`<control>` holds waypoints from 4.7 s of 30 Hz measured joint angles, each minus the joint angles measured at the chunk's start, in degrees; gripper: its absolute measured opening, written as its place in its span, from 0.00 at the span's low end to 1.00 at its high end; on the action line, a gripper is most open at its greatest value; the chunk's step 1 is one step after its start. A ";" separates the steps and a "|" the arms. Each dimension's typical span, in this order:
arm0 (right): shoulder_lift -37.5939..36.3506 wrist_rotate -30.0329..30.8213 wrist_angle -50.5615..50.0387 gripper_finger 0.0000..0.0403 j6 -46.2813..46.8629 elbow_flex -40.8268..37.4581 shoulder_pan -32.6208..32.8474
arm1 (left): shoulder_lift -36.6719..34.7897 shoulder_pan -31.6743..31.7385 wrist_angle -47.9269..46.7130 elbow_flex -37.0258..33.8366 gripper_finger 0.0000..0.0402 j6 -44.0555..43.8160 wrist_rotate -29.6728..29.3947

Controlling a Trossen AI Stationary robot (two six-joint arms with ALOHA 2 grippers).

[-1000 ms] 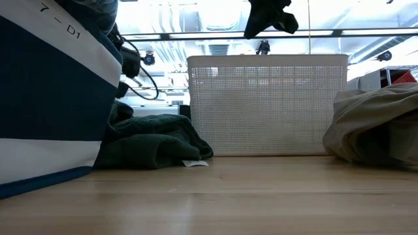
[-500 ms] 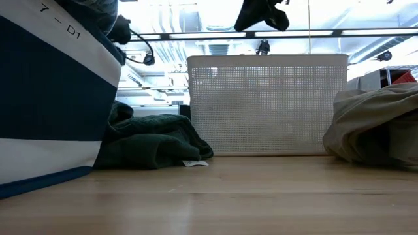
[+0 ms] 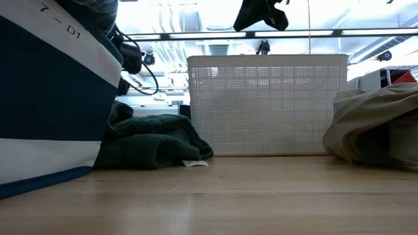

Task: Sort clothes
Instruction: Put the white shorts in the white bin, then put the brown shorts in the blue bin

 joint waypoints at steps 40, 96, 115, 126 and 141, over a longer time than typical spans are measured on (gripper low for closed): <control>0.00 0.20 0.00 0.03 -1.34 0.00 0.00 | 1.02 -0.02 2.36 -5.76 0.01 8.14 5.31; 16.21 4.17 32.42 0.23 -29.82 18.59 -0.50 | 2.50 -30.70 9.12 60.78 0.02 3.78 6.58; 11.77 38.24 -34.22 0.02 -24.71 37.38 -3.00 | 8.99 -29.15 -12.76 74.27 0.58 4.21 -0.22; 11.84 1.56 -28.04 0.10 -13.23 29.31 -20.56 | 9.27 -29.13 -25.48 74.07 0.60 0.05 -11.42; 9.39 -1.24 -27.44 0.67 -14.55 27.29 -23.51 | 9.75 -29.11 -24.57 73.22 0.60 0.93 -14.53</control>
